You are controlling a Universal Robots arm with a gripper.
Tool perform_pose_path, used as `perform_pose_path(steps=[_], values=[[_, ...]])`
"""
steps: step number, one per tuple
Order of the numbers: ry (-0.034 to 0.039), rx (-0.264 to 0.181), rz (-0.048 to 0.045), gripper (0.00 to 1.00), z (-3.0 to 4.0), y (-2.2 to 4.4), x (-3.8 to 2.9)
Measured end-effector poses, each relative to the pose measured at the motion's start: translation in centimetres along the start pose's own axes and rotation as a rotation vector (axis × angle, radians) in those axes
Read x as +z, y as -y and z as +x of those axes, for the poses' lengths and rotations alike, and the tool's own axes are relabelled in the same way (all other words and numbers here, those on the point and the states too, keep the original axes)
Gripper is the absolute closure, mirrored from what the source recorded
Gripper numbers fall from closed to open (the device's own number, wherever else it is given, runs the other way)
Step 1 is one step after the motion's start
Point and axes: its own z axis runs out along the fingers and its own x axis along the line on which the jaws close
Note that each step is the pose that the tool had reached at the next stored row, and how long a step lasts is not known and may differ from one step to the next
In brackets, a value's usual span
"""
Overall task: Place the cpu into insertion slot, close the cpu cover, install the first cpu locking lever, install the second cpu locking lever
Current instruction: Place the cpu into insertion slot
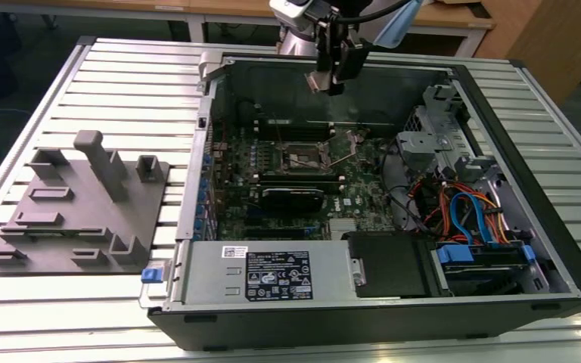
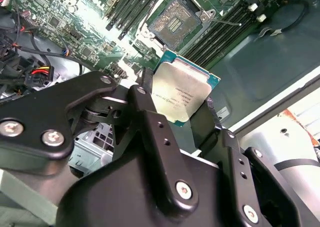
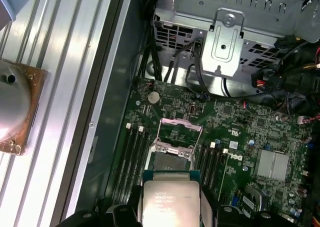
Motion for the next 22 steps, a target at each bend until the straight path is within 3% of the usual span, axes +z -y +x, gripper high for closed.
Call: perform_pose_path(steps=[7, 12, 18, 22], values=[[0.0002, 0.003, -0.0001, 0.46, 0.0, 0.0, 0.0], [0.005, 0.077, -0.0022, 0.46, 0.0, 0.01, 0.17], [0.0046, 0.082, -0.0025, 0.46, -0.01, 0.03, 0.38], [0.0068, 0.114, -0.0033, 0.46, -0.02, 0.04, 0.58]])
